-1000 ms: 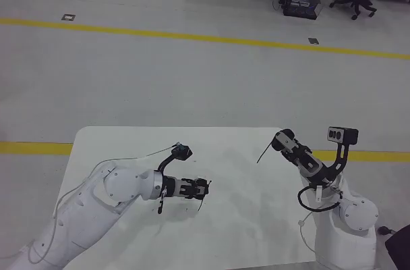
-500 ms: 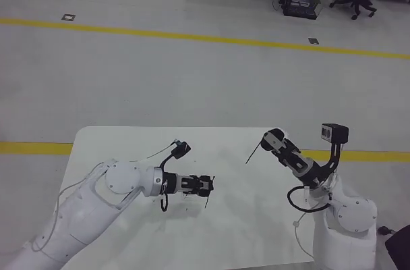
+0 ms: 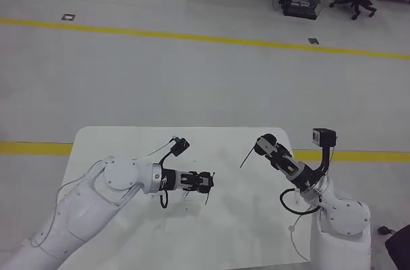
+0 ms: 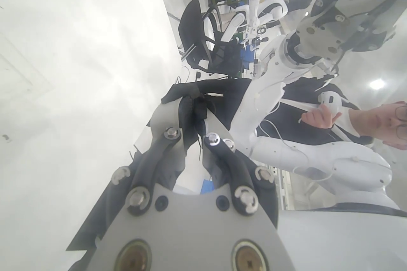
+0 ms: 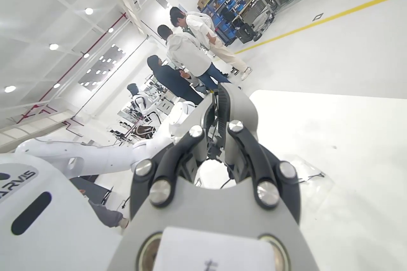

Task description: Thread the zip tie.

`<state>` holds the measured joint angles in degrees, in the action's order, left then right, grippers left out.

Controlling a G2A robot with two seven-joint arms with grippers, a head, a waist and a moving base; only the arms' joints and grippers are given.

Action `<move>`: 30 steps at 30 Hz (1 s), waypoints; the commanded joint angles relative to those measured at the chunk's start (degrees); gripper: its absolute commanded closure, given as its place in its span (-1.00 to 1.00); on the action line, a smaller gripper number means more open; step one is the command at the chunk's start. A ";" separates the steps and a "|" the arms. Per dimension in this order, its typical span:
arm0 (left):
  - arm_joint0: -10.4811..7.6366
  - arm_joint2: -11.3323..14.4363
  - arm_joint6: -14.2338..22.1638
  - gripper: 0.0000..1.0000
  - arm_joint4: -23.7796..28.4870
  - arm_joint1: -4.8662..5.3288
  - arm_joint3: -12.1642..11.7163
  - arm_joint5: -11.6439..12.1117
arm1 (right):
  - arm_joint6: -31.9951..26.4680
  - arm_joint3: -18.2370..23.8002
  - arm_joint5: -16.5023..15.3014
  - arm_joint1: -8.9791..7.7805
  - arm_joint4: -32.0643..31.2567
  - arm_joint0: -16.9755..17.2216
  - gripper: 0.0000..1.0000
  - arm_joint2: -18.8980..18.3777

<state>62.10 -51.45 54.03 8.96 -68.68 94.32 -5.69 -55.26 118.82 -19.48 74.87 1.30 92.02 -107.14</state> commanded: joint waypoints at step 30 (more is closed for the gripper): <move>0.81 1.75 -0.70 1.00 8.22 -0.34 -4.13 25.17 | 4.25 -11.51 17.49 -0.50 19.88 2.38 1.00 3.28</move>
<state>62.65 -50.15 53.76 17.10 -68.93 89.76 19.41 -51.29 107.39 -2.03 74.37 21.29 94.38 -103.90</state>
